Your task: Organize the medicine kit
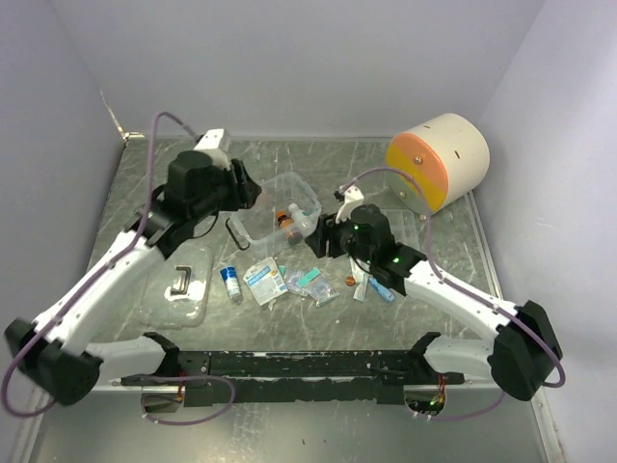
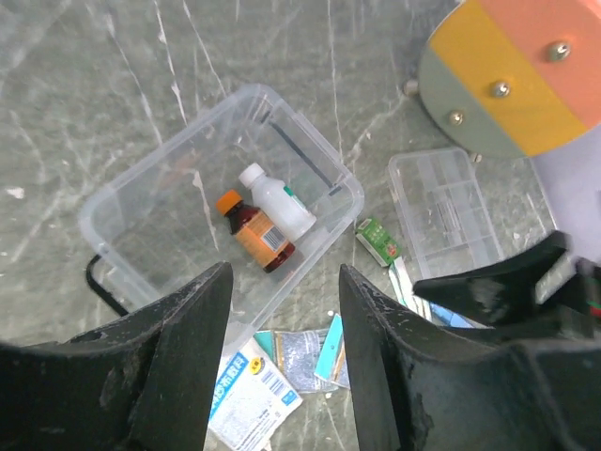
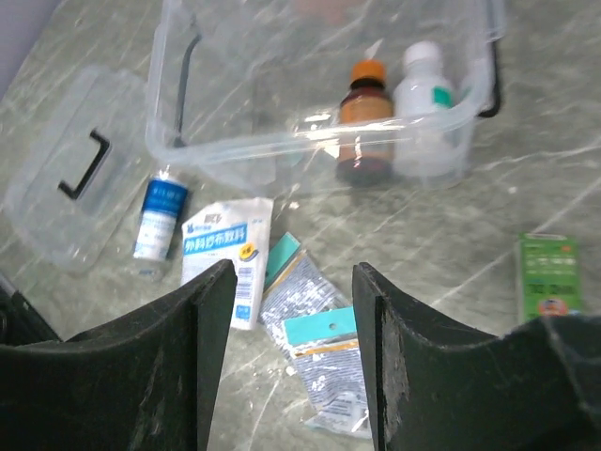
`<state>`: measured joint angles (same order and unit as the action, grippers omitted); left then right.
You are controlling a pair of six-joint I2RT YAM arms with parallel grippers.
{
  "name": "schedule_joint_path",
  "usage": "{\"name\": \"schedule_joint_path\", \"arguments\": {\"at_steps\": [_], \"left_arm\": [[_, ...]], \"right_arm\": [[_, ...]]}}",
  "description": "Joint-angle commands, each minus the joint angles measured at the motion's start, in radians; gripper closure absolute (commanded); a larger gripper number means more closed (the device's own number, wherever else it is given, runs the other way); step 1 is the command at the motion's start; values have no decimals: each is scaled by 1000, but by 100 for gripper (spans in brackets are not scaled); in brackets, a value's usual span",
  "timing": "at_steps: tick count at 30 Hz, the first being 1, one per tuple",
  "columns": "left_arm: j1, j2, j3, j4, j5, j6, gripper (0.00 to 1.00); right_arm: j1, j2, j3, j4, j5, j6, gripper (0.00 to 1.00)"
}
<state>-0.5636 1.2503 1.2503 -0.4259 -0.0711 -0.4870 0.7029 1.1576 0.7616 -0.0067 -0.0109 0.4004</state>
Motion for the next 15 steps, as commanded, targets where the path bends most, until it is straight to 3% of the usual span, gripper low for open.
{"name": "schedule_joint_path", "arguments": {"at_steps": [1,4,8,15], "left_arm": [[-4,-168,-117,105,-80,97,39],[-5,-274,-191,138,-121,109,37],[-5,-379,-239,145,-243,88,37],[-5,-482,-198,98,-382,109,37]], "right_arm": [[49,65,-42,112,-105,18,47],[126,124,-44,131,-32,-6,48],[290,213,20,73,202,-76,48],[506,404,199,-103,459,-33,49]]}}
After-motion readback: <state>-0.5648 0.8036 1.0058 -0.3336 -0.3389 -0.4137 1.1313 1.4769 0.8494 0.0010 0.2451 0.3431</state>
